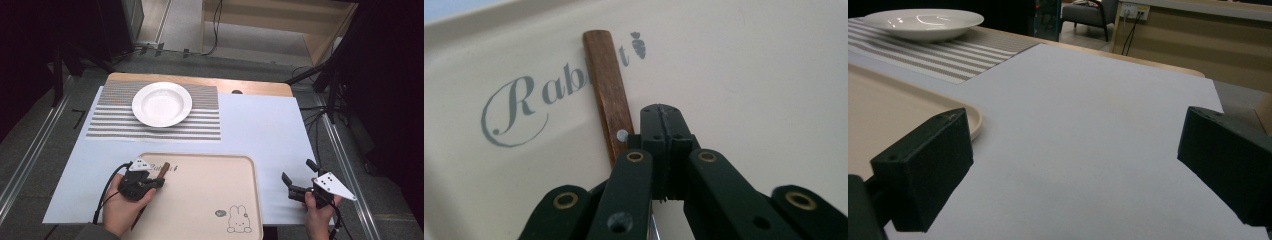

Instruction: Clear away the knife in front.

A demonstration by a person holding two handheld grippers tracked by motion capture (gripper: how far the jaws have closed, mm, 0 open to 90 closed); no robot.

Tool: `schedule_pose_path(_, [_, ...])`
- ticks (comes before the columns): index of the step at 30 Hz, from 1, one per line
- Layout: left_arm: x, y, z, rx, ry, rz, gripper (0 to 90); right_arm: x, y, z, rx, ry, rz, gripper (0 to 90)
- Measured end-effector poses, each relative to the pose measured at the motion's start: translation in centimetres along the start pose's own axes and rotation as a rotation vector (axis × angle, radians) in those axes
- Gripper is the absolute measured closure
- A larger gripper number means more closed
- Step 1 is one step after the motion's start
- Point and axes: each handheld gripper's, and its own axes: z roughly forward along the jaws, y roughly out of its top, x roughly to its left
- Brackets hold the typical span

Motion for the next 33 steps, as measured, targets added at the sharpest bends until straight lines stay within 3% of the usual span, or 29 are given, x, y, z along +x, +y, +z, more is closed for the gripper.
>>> schedule_pose_path(17, [2.8,-2.0,-2.4,-0.014,0.008,-0.019,89.6,0.0,0.0,0.0,0.006,-0.01,-0.002,0.0])
schedule_pose_path(24, [4.3,-2.8,-3.3,-0.056,-0.012,-0.058,89.5,-0.1,0.0,0.0,0.003,-0.007,0.002,0.0])
schedule_pose_path(26, [4.2,-2.8,-3.3,-0.062,-0.011,-0.038,89.3,-0.1,0.0,0.1,0.005,-0.003,0.003,0.0])
schedule_pose_path(27, [4.1,-2.9,-3.2,-0.078,-0.017,-0.019,87.3,-0.1,0.0,0.1,0.006,-0.003,0.003,0.0])
schedule_pose_path(30, [3.9,-2.9,-3.5,-0.152,-0.054,0.006,66.8,-0.1,0.0,0.1,0.006,0.0,0.004,0.0])
schedule_pose_path(33, [3.7,-2.7,-4.1,-0.235,-0.026,0.013,51.7,-0.1,0.0,0.1,0.006,0.0,0.003,0.0])
